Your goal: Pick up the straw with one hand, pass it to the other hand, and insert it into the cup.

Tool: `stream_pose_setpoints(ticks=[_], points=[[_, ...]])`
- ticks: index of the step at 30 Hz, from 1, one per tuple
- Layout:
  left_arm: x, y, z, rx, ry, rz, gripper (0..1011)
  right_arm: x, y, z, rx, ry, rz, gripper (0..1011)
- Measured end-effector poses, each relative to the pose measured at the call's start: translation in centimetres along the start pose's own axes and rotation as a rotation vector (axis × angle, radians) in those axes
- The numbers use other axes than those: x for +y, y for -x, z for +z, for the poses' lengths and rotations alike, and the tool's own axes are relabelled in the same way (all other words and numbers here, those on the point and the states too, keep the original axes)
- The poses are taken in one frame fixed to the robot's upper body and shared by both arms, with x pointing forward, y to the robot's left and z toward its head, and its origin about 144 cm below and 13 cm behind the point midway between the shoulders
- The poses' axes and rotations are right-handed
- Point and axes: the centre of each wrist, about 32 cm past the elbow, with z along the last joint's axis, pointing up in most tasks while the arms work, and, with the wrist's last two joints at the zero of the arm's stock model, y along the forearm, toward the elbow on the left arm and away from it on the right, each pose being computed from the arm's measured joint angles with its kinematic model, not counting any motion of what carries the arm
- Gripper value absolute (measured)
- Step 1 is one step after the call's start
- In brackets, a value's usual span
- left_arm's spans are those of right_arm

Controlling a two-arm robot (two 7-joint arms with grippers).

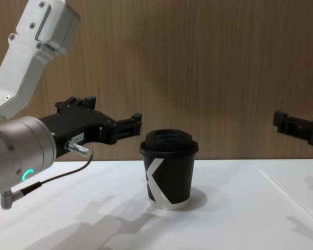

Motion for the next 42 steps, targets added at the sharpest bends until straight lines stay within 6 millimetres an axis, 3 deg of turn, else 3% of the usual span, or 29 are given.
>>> stream_pose_setpoints(ticks=[42], points=[[0.0, 0.0, 0.0, 0.0, 0.0, 0.0, 1003, 0.0, 0.0, 0.0, 0.0, 0.0, 0.0, 1001]])
